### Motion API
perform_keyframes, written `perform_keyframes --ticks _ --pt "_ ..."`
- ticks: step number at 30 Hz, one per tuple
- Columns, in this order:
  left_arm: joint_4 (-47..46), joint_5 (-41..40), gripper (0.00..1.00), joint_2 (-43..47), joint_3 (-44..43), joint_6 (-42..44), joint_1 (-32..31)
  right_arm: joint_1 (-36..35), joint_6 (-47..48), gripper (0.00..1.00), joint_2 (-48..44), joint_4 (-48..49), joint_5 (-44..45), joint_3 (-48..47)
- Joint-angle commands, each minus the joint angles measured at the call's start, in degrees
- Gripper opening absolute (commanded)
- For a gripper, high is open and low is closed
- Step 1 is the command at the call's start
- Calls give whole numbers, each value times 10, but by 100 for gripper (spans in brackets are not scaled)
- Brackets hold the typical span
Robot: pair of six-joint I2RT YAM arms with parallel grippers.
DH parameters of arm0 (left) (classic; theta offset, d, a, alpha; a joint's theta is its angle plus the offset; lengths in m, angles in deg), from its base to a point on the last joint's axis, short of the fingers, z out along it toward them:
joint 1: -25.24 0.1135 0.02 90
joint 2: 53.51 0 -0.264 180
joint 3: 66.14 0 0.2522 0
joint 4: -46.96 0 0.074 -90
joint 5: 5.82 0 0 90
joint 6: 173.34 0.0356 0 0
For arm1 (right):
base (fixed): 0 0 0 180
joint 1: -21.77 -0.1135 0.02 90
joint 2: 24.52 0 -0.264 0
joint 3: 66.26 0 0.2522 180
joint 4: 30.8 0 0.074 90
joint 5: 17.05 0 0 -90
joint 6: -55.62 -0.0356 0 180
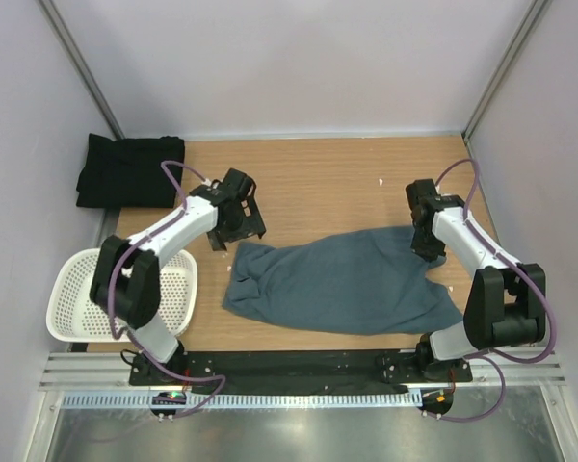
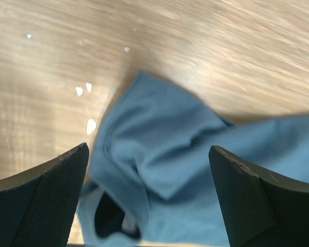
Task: Fold and stack the t-shirts
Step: Flatten the tshirt out
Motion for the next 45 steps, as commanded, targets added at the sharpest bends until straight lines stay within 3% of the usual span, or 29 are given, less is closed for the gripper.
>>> perform_keyframes --ticks 1,11,16,21,24,26,27,28,36,41,45 --pt "-58 19 100 -48 -12 28 11 2 -12 1 7 -3 16 -29" --pt "-58 -1 92 -137 -51 74 15 3 -21 1 20 -7 -1 -48" --pt "-76 14 79 -164 -45 74 15 3 -21 1 31 -9 7 -60" --pt "-87 6 75 -174 -47 87 18 2 -17 1 45 -16 13 -83" --pt "-89 7 57 -180 -52 91 22 2 -13 1 47 -16 14 -93" --pt "-88 8 27 -179 -63 93 27 2 -11 1 52 -18 14 -105" --pt "-86 13 5 -176 -81 98 33 2 -7 1 53 -21 14 -123" --pt "-84 13 0 -174 -95 100 37 3 0 1 56 -22 16 -136" --pt "-73 3 0 -101 -291 194 60 7 63 1 68 -37 57 -361" --pt "-85 -1 0 -65 -449 265 64 11 87 1 66 14 2 -502" --pt "-73 5 0 -40 -543 316 66 10 101 1 56 29 -16 -548"
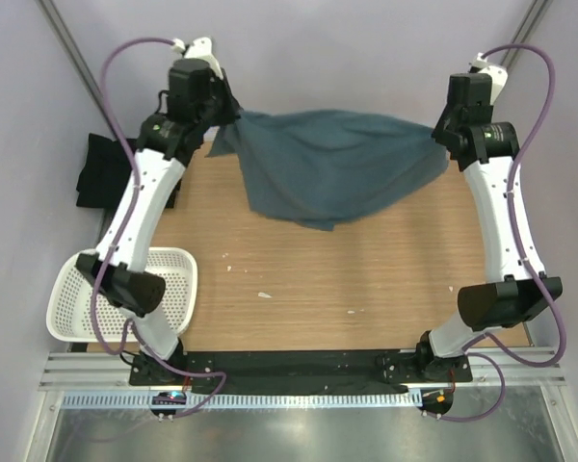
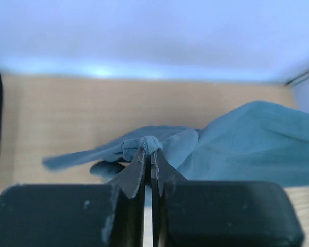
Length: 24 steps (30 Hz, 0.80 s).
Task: Fold and stack the t-shirts
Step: Flatten the tshirt out
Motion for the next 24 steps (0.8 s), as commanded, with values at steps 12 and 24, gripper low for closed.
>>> perform_keyframes --ticks 12,24 --pt "-97 98 0 309 403 45 -93 2 -34 1 -216 49 -42 395" --pt "25 10 86 376 609 -100 -252 2 -64 73 -190 -48 -68 460"
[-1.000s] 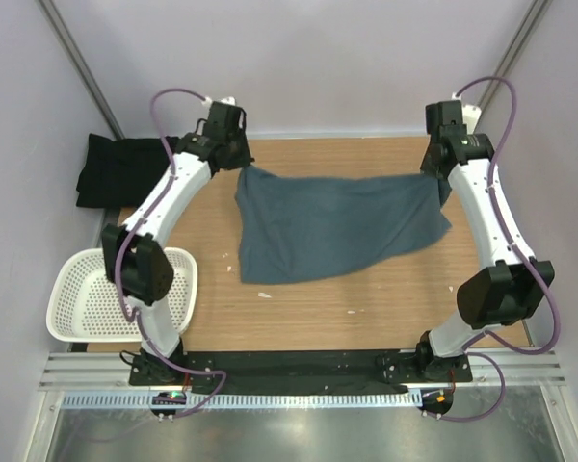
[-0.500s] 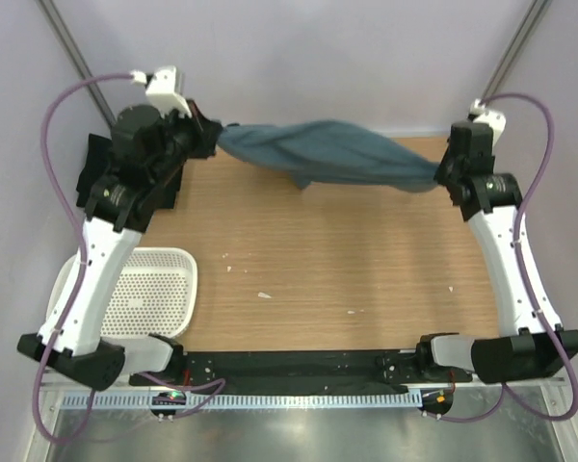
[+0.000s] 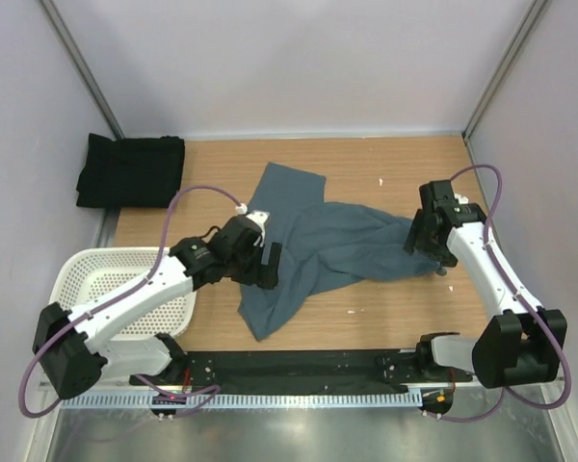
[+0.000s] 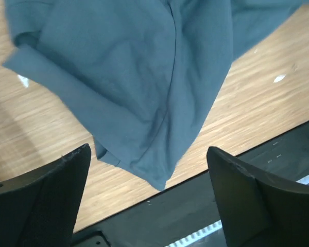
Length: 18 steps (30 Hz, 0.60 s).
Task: Fold and stack the t-shirts
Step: Flatten the tshirt out
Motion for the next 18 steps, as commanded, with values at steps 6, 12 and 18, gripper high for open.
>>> perform_keyframes --ticks 6,12,18 --pt "92 -154 100 14 -159 -73 41 2 28 78 89 -3 -16 -177" --pt "92 -128 97 -137 -184 -159 100 1 12 78 138 47 -45 -180" --pt "102 -129 93 -210 -165 -221 117 2 13 77 141 67 -50 -145"
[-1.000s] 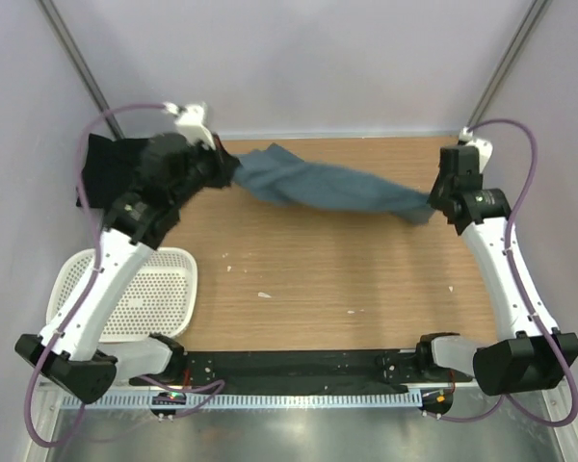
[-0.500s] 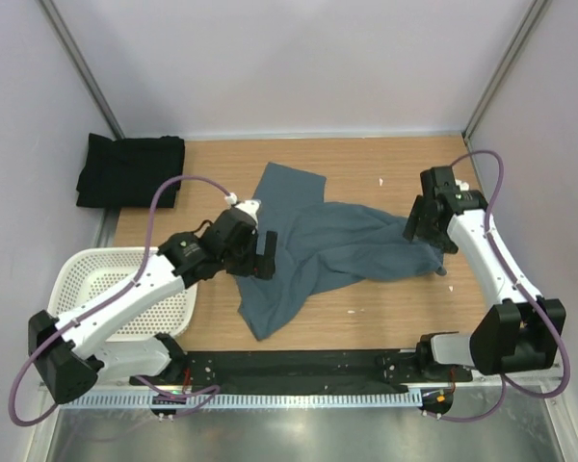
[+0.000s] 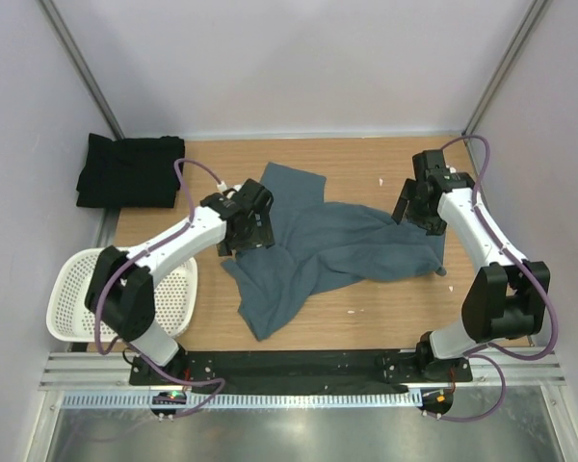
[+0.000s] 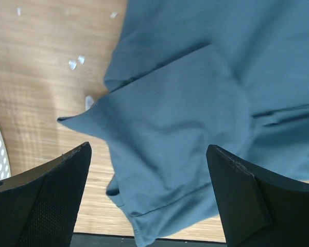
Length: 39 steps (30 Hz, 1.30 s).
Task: Fold and stack the t-shirts
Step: Flatten the tshirt out
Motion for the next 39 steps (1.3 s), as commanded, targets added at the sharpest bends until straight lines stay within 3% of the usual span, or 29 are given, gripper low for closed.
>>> perform_keyframes --ticks 1,8,13,19,31,34,37,38,39 --pt "-3 -2 93 10 25 -52 11 1 -2 77 -14 22 -7 15" --pt "-22 31 93 50 88 -63 56 1 4 77 -5 26 -12 25" --pt "-113 33 91 90 170 -92 62 2 13 77 24 32 -14 11" --pt "-138 32 88 90 202 -95 103 1 19 77 26 30 -7 -2" --pt "-252 22 71 62 233 -50 115 1 17 75 14 25 9 5" --pt "-254 20 60 68 236 -46 116 1 17 74 13 24 8 2" --pt "-255 15 39 83 239 -41 116 1 12 72 17 25 4 -1" --pt "-251 16 24 90 236 -40 116 1 10 72 18 25 3 -3" --pt "-234 16 19 105 231 -39 116 2 9 71 18 24 3 -3"
